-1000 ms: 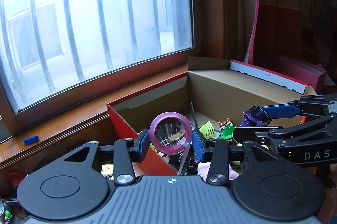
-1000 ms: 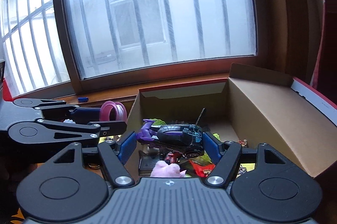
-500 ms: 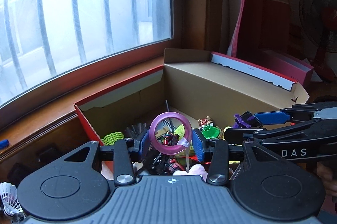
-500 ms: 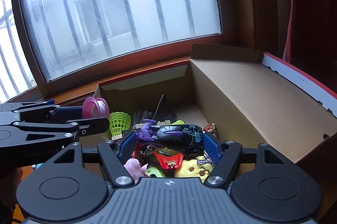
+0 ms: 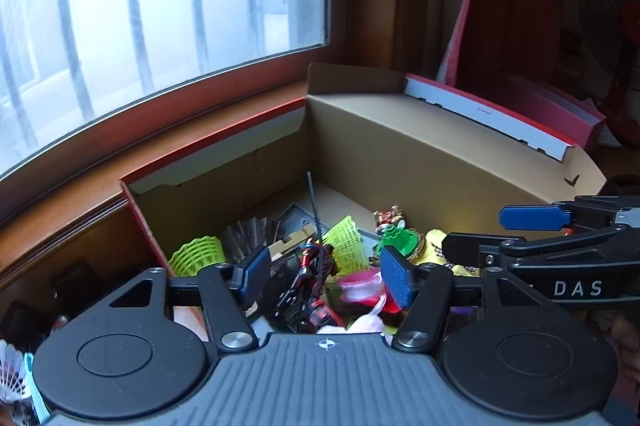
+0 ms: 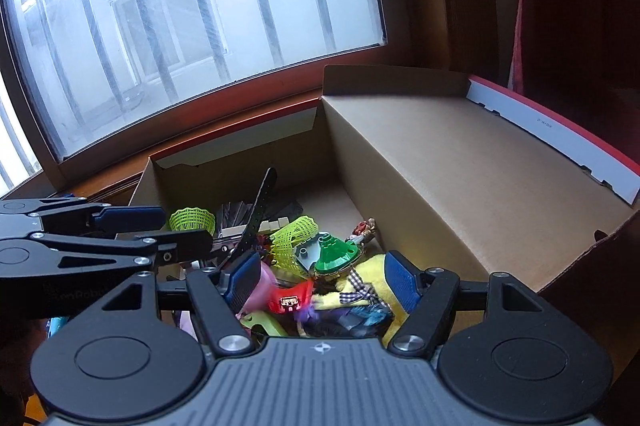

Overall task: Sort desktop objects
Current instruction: 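Open both grippers to release the items into the box and withdraw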

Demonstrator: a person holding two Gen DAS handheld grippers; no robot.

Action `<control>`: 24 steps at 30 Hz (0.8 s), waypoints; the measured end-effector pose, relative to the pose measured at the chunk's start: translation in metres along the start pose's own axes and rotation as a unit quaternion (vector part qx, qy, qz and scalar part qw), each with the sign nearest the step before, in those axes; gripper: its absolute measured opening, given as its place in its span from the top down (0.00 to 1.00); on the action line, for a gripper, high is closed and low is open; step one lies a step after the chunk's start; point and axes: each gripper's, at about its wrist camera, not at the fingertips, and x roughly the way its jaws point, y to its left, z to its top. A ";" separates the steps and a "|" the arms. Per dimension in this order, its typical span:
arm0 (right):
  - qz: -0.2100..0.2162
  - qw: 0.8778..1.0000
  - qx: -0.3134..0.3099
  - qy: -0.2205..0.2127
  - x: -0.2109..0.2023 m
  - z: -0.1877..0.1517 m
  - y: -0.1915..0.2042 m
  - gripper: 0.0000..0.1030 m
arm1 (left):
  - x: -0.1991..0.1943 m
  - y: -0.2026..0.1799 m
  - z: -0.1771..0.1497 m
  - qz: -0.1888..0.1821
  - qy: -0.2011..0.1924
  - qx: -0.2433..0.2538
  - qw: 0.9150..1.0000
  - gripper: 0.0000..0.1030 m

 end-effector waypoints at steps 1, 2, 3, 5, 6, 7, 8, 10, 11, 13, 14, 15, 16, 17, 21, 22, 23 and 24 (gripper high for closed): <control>0.001 1.000 0.001 -0.001 0.001 0.001 -0.001 0.27 | -0.002 0.002 -0.001 0.006 -0.001 -0.007 1.000 0.34; 0.004 1.000 0.001 0.001 0.002 0.002 -0.001 0.24 | -0.006 0.005 -0.002 0.012 -0.002 -0.015 1.000 0.32; 0.007 1.000 0.001 0.003 0.003 0.003 -0.002 0.22 | -0.011 0.008 -0.003 0.018 -0.006 -0.024 1.000 0.27; 0.012 1.000 -0.006 0.003 0.005 0.007 0.001 0.17 | -0.022 0.015 -0.006 0.033 -0.015 -0.043 0.998 0.21; 0.015 1.000 -0.010 0.003 0.006 0.008 0.002 0.16 | -0.028 0.018 -0.008 0.042 -0.020 -0.052 0.998 0.20; 0.018 1.000 -0.014 0.003 0.007 0.010 0.003 0.14 | -0.035 0.021 -0.010 0.053 -0.025 -0.059 0.997 0.18; 0.025 0.999 -0.021 0.002 0.008 0.011 0.006 0.11 | -0.043 0.024 -0.013 0.065 -0.030 -0.067 0.995 0.17; 0.044 0.998 -0.034 0.002 0.008 0.012 0.013 0.09 | -0.057 0.030 -0.020 0.091 -0.038 -0.084 0.992 0.16; 0.057 0.998 -0.040 0.003 0.009 0.013 0.016 0.09 | -0.065 0.034 -0.025 0.106 -0.039 -0.092 0.989 0.15; 0.082 0.995 -0.048 0.009 0.012 0.014 0.024 0.09 | -0.081 0.042 -0.033 0.134 -0.041 -0.110 0.984 0.14; 0.093 0.994 -0.051 0.013 0.013 0.014 0.029 0.09 | -0.090 0.047 -0.039 0.149 -0.040 -0.117 0.981 0.14; 0.103 0.993 -0.053 0.016 0.014 0.015 0.034 0.09 | -0.099 0.052 -0.044 0.164 -0.040 -0.123 0.978 0.14; 0.112 0.992 -0.054 0.020 0.015 0.015 0.039 0.09 | -0.107 0.058 -0.051 0.179 -0.040 -0.128 0.975 0.14; 0.122 0.991 -0.056 0.021 0.015 0.015 0.045 0.09 | -0.115 0.064 -0.058 0.193 -0.040 -0.132 0.971 0.13; 0.149 0.986 -0.072 0.021 0.006 0.010 0.078 0.09 | -0.145 0.097 -0.089 0.226 -0.043 -0.156 0.960 0.10; 0.153 0.985 -0.082 0.021 0.003 0.007 0.089 0.09 | -0.152 0.110 -0.098 0.230 -0.039 -0.160 0.959 0.10; 0.156 0.983 -0.091 0.021 -0.001 0.005 0.101 0.09 | -0.159 0.122 -0.108 0.233 -0.034 -0.164 0.958 0.10; 0.157 0.982 -0.102 0.021 -0.006 0.001 0.114 0.09 | -0.165 0.135 -0.118 0.237 -0.030 -0.168 0.956 0.10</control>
